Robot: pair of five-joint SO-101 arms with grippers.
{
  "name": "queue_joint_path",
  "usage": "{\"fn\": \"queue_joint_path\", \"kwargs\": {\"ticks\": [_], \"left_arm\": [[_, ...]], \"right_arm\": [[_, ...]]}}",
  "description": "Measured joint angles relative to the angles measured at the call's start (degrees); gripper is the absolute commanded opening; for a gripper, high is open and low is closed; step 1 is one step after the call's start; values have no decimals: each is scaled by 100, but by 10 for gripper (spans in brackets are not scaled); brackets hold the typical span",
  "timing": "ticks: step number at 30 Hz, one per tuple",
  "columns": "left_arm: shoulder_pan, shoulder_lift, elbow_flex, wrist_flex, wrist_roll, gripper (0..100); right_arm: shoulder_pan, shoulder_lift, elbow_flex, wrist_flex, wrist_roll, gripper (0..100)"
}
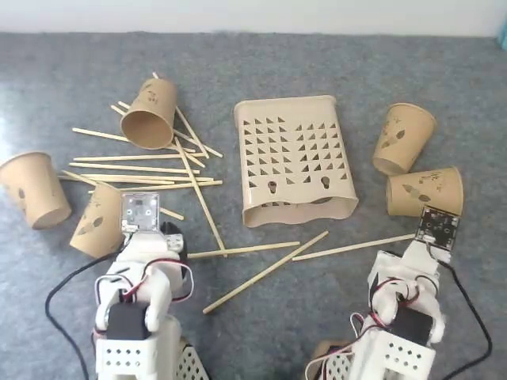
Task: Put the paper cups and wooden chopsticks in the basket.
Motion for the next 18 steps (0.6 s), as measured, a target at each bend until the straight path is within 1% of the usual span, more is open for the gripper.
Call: {"fn": "queue_joint_path", "kwargs": {"ticks": [4,5,7,10,14,18], "left_arm": [[431,0,-281,-70,-26,205],[527,0,-369,0,9,235],[703,0,-554,132,352,273],[976,0,-686,185,703,271],[1521,0,-703,185,765,268],[1837,0,-703,185,774,268]], "right_arm": [[-26,0,0,9,105,17],[-26,0,0,9,255,17],[-26,0,0,9,651,16],[-26,0,0,9,1037,14],[-26,0,0,9,1090,14],[-26,0,0,9,1116,14]]}}
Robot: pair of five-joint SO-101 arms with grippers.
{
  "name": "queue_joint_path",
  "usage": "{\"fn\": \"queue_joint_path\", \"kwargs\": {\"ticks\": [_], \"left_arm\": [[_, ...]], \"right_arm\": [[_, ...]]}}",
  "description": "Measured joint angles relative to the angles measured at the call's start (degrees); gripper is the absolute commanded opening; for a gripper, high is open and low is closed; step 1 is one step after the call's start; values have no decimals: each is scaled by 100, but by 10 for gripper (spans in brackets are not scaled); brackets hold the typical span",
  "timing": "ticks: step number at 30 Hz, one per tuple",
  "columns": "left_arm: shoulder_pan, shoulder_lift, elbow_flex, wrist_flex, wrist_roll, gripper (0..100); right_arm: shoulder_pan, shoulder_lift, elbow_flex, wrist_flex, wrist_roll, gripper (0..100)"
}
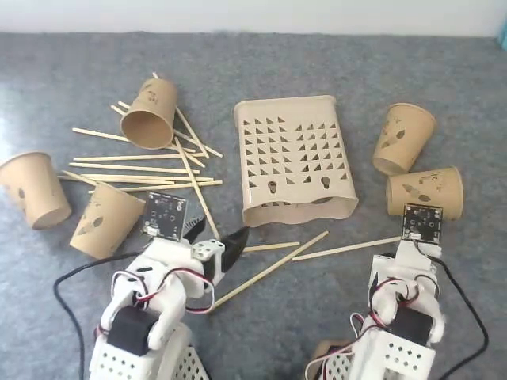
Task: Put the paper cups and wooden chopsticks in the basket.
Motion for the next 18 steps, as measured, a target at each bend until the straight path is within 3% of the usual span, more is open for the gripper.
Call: {"fn": "queue_joint_path", "kwargs": {"ticks": [6,13,18], "left_arm": [[79,993,-369,-633,0,269],[123,4097,-1873,-914,0,271],[149,5582,-2004,-1829,246,272]], "right_arm": [[0,0,0,0,0,13],[0,0,0,0,0,13],[0,0,0,0,0,13]]}}
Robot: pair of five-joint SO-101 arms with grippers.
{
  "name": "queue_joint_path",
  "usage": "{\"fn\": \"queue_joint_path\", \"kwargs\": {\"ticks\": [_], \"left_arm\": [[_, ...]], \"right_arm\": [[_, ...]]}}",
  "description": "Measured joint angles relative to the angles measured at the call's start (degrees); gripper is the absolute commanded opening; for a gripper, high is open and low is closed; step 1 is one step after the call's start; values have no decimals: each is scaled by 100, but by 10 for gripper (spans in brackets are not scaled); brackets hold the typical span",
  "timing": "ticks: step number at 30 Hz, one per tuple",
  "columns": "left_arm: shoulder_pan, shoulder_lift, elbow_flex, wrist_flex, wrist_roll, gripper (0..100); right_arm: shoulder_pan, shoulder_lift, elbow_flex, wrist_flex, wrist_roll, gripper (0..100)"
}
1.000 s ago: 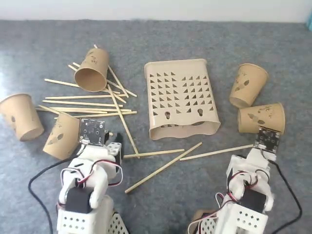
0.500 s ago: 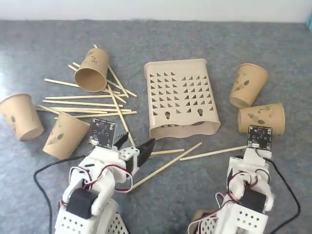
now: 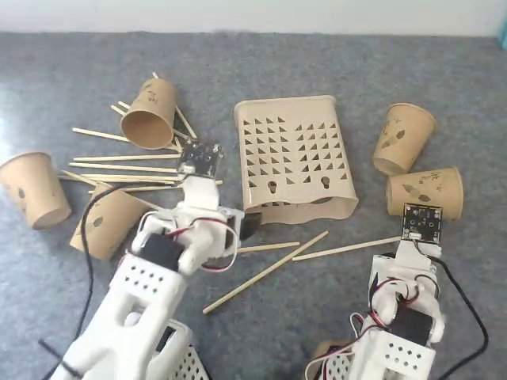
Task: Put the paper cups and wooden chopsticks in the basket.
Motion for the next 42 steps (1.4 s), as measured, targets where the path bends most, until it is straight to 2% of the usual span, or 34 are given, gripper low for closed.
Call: {"fn": "queue_joint_path", "kwargs": {"ticks": [7,14,19,21,26,28,33,42], "left_arm": [[413,70,958,-1600,-141,271],[-44,-44,1899,-3226,-527,269],[-70,-44,2585,-4677,-695,266],[-70,-44,2708,-5073,-695,231],[-70,-44,2716,-5319,-695,0],[-35,-44,2716,-5336,-712,28],[343,-44,2716,-5354,-712,10],[404,-53,2646,-5354,-703,10]], "right_arm": [[0,0,0,0,0,13],[0,0,0,0,0,13],[0,0,0,0,0,13],[0,0,0,0,0,13],[0,0,0,0,0,13],[0,0,0,0,0,13],[0,0,0,0,0,13],[88,0,0,9,0,13]]}}
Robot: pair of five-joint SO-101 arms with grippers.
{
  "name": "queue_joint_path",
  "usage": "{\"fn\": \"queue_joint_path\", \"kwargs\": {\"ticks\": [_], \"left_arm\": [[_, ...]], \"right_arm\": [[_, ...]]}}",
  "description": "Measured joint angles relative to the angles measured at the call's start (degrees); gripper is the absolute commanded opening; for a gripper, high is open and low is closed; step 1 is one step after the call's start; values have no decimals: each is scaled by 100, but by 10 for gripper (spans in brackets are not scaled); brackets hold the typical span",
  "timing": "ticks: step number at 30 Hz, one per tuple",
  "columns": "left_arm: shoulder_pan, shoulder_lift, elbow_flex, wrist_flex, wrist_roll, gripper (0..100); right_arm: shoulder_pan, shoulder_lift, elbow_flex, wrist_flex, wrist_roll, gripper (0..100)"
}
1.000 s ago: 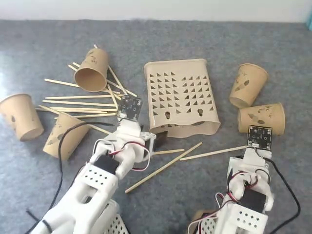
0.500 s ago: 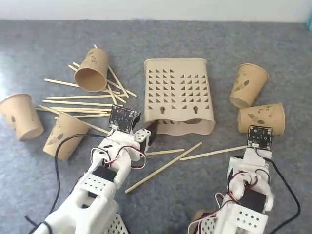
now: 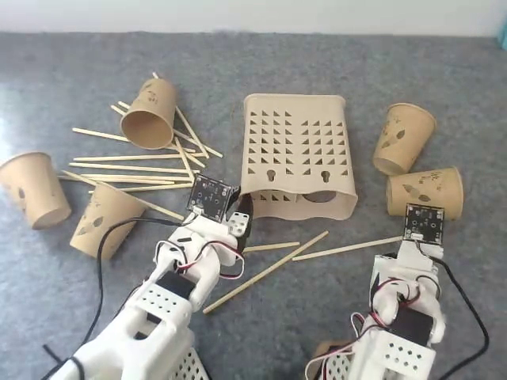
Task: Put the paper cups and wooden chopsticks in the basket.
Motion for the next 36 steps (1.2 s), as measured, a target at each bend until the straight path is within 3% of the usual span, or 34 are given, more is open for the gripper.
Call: {"fn": "queue_joint_path", "kwargs": {"ticks": [4,11,15,29,31,36], "left_arm": [[-176,0,-703,527,642,10],[-369,0,-3121,3244,1231,10],[-422,299,-4387,4185,1292,10],[-651,4431,-7956,4158,1292,15],[-730,4870,-8387,4123,1292,51],[-958,5556,-8782,4202,1327,245]], "right_arm": [[0,0,0,0,0,13],[0,0,0,0,0,13],[0,0,0,0,0,13],[0,0,0,0,0,13],[0,0,0,0,0,13],[0,0,0,0,0,13]]}}
